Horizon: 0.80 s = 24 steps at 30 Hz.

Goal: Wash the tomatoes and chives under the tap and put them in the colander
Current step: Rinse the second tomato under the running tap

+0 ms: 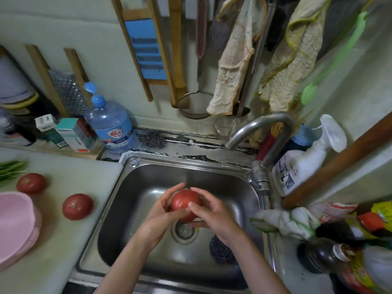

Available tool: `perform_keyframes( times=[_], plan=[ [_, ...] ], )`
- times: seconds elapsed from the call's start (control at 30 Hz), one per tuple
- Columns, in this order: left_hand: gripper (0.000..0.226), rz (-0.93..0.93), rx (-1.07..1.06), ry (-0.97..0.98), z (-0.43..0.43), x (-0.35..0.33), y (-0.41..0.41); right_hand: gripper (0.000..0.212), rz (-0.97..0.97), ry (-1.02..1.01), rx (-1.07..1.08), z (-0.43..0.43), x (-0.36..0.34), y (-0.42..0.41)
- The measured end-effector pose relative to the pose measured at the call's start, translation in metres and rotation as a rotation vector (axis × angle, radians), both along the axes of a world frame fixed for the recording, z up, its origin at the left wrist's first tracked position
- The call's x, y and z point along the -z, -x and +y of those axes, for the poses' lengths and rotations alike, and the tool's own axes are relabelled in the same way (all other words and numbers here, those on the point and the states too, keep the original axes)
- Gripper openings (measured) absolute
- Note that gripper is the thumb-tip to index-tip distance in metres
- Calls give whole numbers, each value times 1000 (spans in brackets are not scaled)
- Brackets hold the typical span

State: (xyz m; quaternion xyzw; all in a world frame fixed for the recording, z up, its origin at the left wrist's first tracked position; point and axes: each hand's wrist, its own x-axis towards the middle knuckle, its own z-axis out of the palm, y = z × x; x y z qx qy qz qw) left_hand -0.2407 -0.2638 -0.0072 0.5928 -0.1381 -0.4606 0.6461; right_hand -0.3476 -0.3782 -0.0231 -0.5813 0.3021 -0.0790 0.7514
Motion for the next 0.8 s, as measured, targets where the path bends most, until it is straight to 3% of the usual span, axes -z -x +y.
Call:
perform_keyframes(
  times=[0.17,0.57,0.8],
  plan=[
    [51,-143,-3,-95,36,4,-28,33,86,259,-21,30,-6,-32],
    [15,-540,-199,-302,165,13,-138,25,232,161,-80,102,-19,-196],
    [20,-548,-294,-324,223,15,-193,27,364,195,-116,137,3,-293]
  ],
)
